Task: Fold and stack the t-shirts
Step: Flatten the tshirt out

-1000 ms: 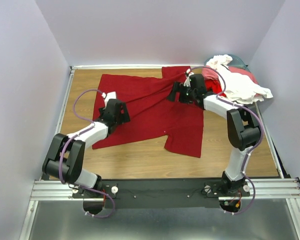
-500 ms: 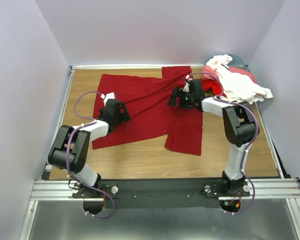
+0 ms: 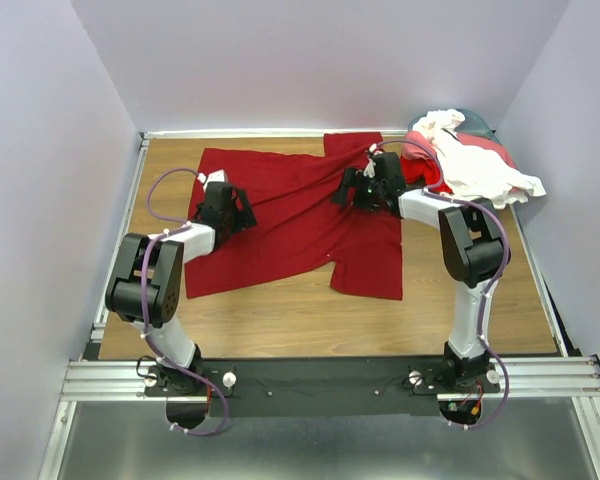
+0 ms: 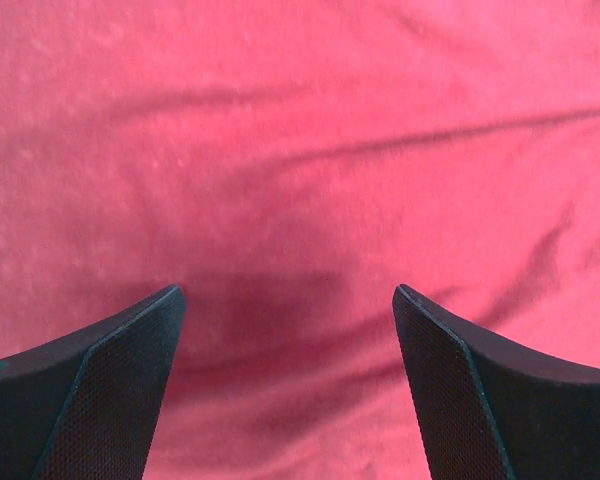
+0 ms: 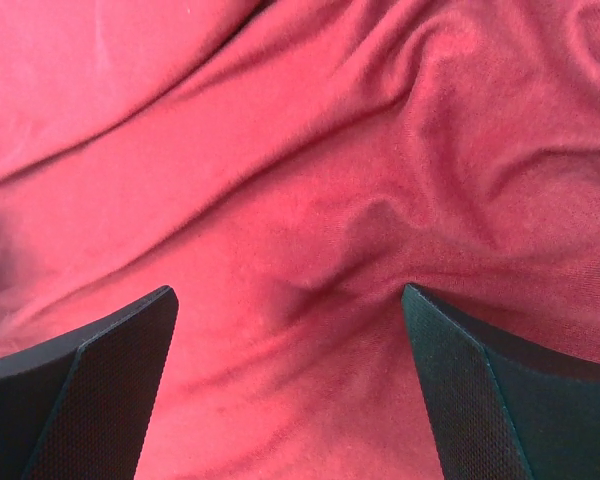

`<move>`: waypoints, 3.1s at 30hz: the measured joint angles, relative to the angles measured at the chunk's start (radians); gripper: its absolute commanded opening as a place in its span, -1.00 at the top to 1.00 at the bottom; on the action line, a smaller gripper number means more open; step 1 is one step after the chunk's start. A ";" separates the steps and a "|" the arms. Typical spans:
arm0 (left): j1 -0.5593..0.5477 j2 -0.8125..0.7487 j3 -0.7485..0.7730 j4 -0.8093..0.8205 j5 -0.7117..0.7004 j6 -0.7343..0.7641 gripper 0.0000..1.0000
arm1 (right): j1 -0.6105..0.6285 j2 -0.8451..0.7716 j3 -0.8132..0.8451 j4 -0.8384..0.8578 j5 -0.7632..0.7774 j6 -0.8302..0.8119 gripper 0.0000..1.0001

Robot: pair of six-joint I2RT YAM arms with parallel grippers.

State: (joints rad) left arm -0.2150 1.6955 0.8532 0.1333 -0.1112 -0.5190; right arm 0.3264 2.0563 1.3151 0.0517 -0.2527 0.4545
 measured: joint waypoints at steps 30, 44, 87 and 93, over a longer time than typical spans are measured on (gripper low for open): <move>-0.016 -1.015 -0.467 -0.364 -0.383 -0.415 -0.50 | -0.001 -0.673 -0.577 -0.030 0.202 0.062 -1.00; -0.016 -0.861 -0.320 -0.696 -0.410 -0.648 -0.17 | -0.034 -0.805 -0.670 -0.031 0.193 0.107 -1.00; -0.062 -1.009 -0.359 -0.540 -0.756 -0.624 -0.24 | -0.093 -1.003 -0.845 -0.198 0.333 0.136 -0.99; -0.062 -0.960 -0.403 -0.475 -0.815 -0.577 -0.24 | -0.093 -0.897 -0.834 -0.246 0.356 0.141 -0.97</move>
State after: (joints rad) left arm -0.2771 0.7357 0.4503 -0.3416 -0.9264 -1.0962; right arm 0.2333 1.1595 0.4812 -0.1947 0.1028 0.5953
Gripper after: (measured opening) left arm 0.621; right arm 0.989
